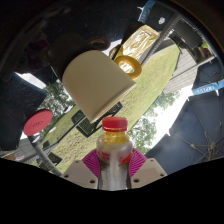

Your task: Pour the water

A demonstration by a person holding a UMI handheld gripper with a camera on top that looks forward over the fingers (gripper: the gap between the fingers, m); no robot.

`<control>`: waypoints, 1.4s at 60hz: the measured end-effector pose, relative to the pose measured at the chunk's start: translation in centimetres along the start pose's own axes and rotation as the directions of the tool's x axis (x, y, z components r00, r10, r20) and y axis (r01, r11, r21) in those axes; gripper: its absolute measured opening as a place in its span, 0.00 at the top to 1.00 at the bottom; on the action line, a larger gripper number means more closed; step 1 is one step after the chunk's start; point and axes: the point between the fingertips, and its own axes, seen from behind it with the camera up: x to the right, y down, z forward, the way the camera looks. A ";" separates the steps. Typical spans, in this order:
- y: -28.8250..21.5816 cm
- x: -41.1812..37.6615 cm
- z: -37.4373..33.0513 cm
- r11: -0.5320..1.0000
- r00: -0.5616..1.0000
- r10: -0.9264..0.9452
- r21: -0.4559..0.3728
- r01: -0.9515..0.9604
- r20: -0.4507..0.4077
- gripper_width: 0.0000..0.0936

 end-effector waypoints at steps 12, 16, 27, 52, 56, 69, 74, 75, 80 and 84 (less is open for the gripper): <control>1.2 0.6 0.0 0.977 0.978 0.210 -0.034 -0.210 -0.011 0.66; 4.3 1.7 -0.4 0.819 0.823 0.568 -0.087 -0.567 -0.016 0.66; 7.7 0.7 -1.9 -0.396 -0.391 0.916 -0.034 -0.918 -0.093 0.66; 1.2 -9.8 -1.7 -0.741 -0.745 0.668 -0.094 -0.665 0.002 0.65; 0.8 -10.1 -1.4 -0.744 -0.750 0.661 -0.118 -0.658 0.012 0.65; -0.3 -10.9 -2.7 -0.749 -0.785 0.618 -0.274 -0.604 0.039 0.25; 0.3 -10.1 -5.6 -0.778 -0.825 0.564 -0.314 -0.544 0.031 0.12; 0.5 -10.1 -6.4 -0.778 -0.826 0.564 -0.322 -0.539 0.021 0.12; 2.0 -9.1 -10.4 -0.772 -0.809 0.588 -0.300 -0.560 -0.004 0.11; 1.5 -7.7 -13.7 -0.756 -0.794 0.607 -0.293 -0.585 0.019 0.11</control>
